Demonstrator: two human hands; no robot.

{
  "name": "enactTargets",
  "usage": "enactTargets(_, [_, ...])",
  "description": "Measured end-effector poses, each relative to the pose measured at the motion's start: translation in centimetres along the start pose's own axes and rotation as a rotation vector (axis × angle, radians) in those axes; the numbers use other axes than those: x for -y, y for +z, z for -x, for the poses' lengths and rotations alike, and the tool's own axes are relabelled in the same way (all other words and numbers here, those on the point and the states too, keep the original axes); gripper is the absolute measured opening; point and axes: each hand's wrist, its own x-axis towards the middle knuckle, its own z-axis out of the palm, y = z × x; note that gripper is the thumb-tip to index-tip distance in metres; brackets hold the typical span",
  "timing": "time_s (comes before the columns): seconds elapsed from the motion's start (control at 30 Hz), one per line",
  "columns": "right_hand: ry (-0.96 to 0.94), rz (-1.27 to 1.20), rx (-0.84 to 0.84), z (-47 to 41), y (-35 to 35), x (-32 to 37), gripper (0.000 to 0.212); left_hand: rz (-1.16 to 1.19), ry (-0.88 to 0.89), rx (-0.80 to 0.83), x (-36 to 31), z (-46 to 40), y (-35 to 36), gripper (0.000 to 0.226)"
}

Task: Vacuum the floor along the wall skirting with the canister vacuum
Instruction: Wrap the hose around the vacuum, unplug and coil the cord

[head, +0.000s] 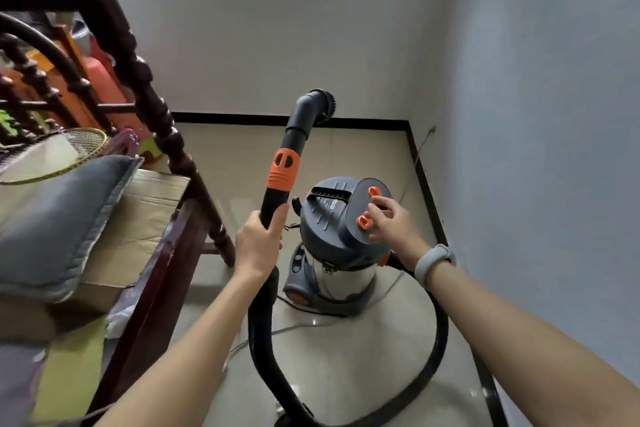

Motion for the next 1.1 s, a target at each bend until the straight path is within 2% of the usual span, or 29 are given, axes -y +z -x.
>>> enactTargets(0.23, [0.123,0.217,-0.021,-10.6,2.8,-4.1,0.035,-0.129,-0.053,0.047,3.5,-10.3,2.4,0.042])
enactTargets(0.37, [0.201,0.419,-0.049,-16.8,2.6,-8.4,0.034,-0.187,-0.091,0.106,6.5,-13.0,5.6,0.036])
enactTargets(0.57, [0.202,0.759,0.000,-24.9,2.5,-16.3,0.032,-0.222,-0.184,0.045,11.1,-15.0,11.3,0.034])
enactTargets(0.67, [0.131,0.844,0.029,-26.4,2.0,-19.1,0.023,-0.259,-0.212,0.043,12.6,-15.0,14.1,0.036])
enactTargets(0.87, [-0.253,0.950,0.202,-27.5,-0.1,-20.9,0.007,-0.272,-0.265,0.037,12.6,-14.7,19.0,0.036])
enactTargets(0.97, [-0.476,0.992,0.291,-27.9,-0.8,-21.1,0.013,-0.275,-0.299,-0.002,12.1,-14.6,20.4,0.034])
enactTargets(1.03, [-0.531,1.011,0.373,-28.5,-1.4,-20.8,0.008,-0.270,-0.321,-0.022,12.1,-14.8,21.1,0.035])
enactTargets(1.1, [-0.502,0.994,0.451,-29.5,-2.2,-20.6,0.012,-0.272,-0.338,-0.027,12.0,-14.8,21.6,0.037])
